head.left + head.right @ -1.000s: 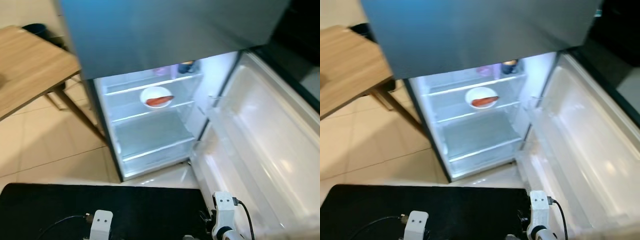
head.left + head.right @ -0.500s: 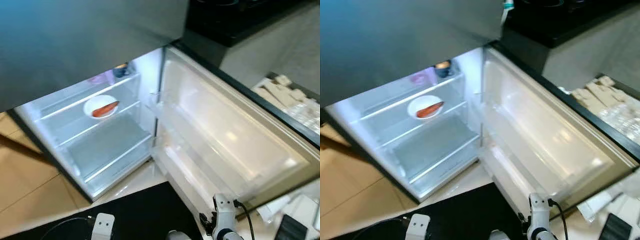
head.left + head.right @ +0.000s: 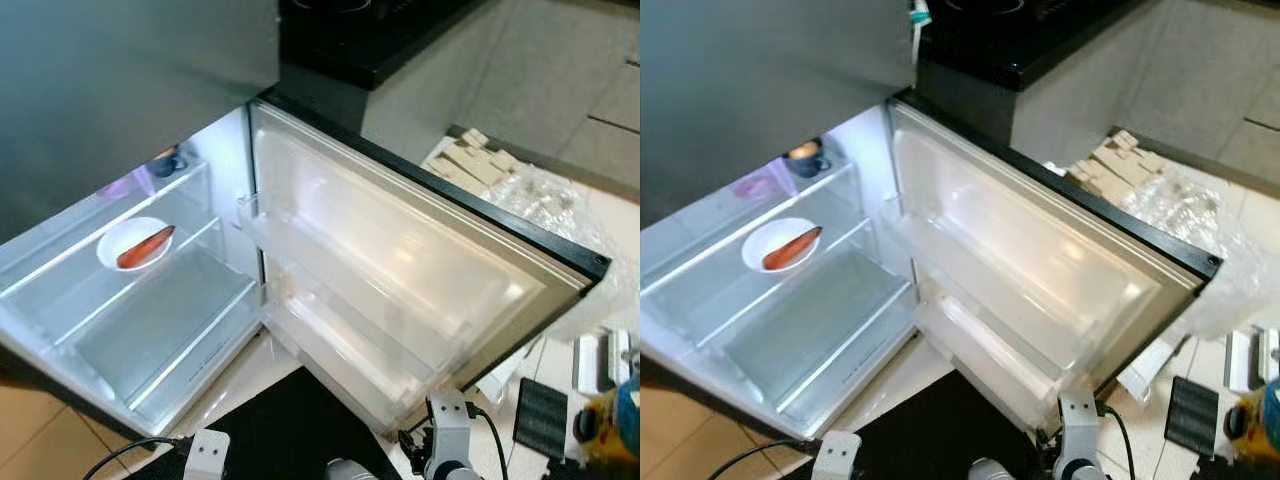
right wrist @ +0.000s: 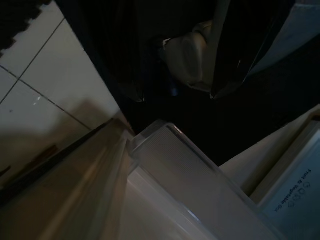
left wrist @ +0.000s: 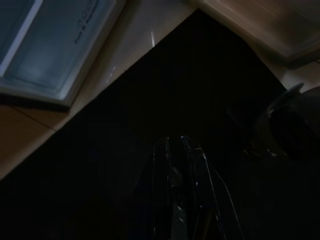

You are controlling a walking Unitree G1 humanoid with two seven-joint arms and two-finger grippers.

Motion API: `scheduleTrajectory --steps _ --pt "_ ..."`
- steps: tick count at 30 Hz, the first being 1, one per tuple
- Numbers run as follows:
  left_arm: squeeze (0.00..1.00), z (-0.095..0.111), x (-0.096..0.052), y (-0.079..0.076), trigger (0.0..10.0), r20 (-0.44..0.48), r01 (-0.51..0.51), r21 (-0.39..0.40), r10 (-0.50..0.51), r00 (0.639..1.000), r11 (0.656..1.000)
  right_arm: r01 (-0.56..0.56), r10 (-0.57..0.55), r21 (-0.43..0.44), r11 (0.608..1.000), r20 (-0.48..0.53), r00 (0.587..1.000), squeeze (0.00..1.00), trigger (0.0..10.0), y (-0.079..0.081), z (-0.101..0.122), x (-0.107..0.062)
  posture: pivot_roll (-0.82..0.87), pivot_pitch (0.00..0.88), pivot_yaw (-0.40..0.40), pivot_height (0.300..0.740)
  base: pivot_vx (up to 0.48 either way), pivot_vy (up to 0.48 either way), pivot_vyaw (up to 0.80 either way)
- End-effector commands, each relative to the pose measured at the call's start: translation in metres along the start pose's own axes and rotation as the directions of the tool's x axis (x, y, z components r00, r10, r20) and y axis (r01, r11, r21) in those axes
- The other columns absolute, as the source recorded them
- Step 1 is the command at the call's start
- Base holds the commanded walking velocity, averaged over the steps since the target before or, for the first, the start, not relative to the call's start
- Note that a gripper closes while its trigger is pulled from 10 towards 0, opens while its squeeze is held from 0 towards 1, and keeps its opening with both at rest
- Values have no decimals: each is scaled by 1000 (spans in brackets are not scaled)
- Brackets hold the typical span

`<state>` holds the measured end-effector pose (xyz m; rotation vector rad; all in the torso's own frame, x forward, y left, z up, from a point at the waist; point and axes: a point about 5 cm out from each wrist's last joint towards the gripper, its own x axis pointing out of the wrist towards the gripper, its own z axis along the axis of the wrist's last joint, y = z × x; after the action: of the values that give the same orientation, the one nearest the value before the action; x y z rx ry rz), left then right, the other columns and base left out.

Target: Restocking fridge

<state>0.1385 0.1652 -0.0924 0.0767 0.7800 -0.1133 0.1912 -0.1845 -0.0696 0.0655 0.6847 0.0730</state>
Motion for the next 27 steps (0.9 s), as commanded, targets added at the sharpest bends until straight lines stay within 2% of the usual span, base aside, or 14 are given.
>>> scheduleTrajectory --steps 1,27 --pt "0 -11 -5 2 10000 -42 7 20 -6 999 1000 9 -9 14 1000 -16 1000 0 10000 -1 -6 -2 -102 100 21 716 0 0 -800" --pt "0 -9 -5 5 10000 -26 1 22 -1 1000 1000 19 -19 22 1000 -13 1000 0 10000 -2 -3 -1 -107 97 19 716 0 0 -800"
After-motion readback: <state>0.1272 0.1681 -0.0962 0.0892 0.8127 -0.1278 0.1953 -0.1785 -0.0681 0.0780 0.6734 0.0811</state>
